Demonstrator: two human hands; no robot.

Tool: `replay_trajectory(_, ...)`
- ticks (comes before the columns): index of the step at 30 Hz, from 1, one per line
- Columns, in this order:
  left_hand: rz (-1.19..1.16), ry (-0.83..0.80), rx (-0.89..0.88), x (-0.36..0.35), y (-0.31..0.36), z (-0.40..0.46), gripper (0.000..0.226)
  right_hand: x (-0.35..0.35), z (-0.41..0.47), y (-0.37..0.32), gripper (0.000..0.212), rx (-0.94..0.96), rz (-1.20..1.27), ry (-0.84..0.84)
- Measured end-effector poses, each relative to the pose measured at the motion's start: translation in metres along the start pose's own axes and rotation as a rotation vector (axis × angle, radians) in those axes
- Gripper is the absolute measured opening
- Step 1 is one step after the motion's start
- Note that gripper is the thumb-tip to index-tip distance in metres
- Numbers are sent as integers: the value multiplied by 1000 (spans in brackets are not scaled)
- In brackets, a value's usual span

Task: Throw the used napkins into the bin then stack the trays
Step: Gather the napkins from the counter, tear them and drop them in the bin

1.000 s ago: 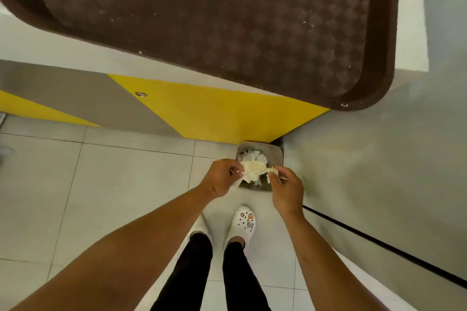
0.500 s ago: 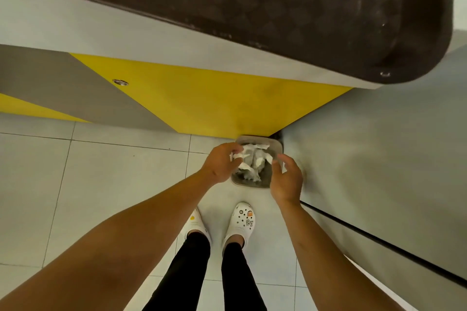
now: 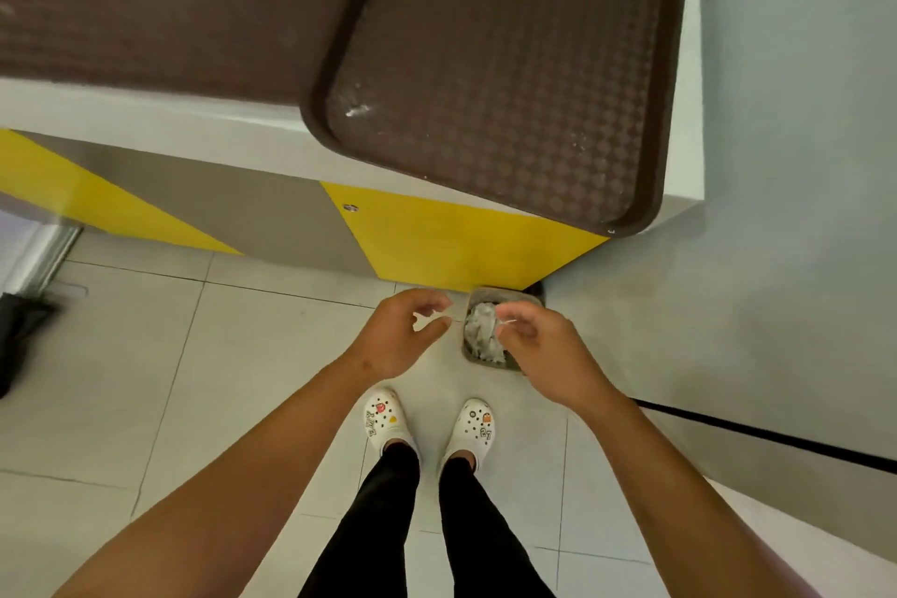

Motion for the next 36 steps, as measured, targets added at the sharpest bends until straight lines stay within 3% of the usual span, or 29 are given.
replay_trajectory(8,11,183,-156,128,93,-94,18,16,-52,-179,26,228,-76,-111)
replay_trajectory(18,246,383,-370,278,180,-135,22,46,-59,-372,33,543,-308,-100)
replay_trajectory(29,468,441,-496,377,273,-64,29,103,32,-463,36,620,-492,7)
replay_trajectory(36,511,394,-445,415,304,29,30,130,139,-481,40,566,-626,-55)
Point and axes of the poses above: each hand's wrist, its own z-axis towards the middle knuckle, its own x-axis out of the back of the hand, y = z × x, the point moved 6 cm from there along z, towards the middle knuckle, and after that the axes turned 4 degrees about x, right-handed, at the moved point
